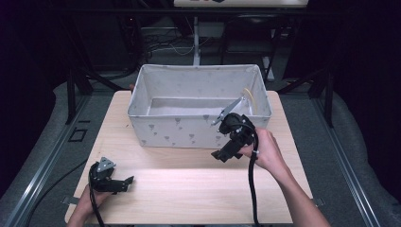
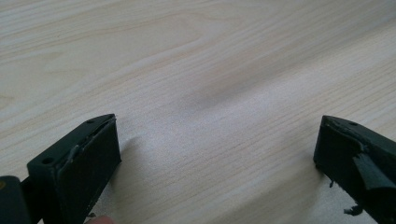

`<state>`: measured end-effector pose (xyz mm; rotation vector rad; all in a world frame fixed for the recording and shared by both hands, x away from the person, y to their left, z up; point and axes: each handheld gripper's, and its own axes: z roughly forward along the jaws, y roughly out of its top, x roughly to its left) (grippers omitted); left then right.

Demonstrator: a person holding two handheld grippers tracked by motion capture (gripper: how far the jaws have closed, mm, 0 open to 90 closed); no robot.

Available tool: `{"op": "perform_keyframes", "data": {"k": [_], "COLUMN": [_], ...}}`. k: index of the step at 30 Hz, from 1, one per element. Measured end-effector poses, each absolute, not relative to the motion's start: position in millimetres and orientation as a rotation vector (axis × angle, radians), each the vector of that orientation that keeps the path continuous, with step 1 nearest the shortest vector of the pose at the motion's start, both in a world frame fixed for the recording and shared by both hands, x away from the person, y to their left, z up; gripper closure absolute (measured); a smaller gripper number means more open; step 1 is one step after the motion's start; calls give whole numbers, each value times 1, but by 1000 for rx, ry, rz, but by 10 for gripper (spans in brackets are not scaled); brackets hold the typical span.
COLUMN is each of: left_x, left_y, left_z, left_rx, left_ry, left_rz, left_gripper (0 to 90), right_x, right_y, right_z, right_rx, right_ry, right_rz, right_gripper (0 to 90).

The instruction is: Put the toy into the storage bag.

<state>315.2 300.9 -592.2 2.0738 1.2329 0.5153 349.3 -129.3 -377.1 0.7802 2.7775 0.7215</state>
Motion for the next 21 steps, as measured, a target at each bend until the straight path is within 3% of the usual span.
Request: {"op": "perform_keyframes", "data": {"k": [21], "left_x": [315], "left_y": [301], "left_z": [-592], "left_rx": [2073], "left_ry": [1233], "left_rz": [515], "left_gripper": [4], "right_x": [324], "right_y": [-145], "right_z": [-491], "right_rx": [913], "right_ry": [2874], "right_rz": [672], "right_gripper": [16]}}
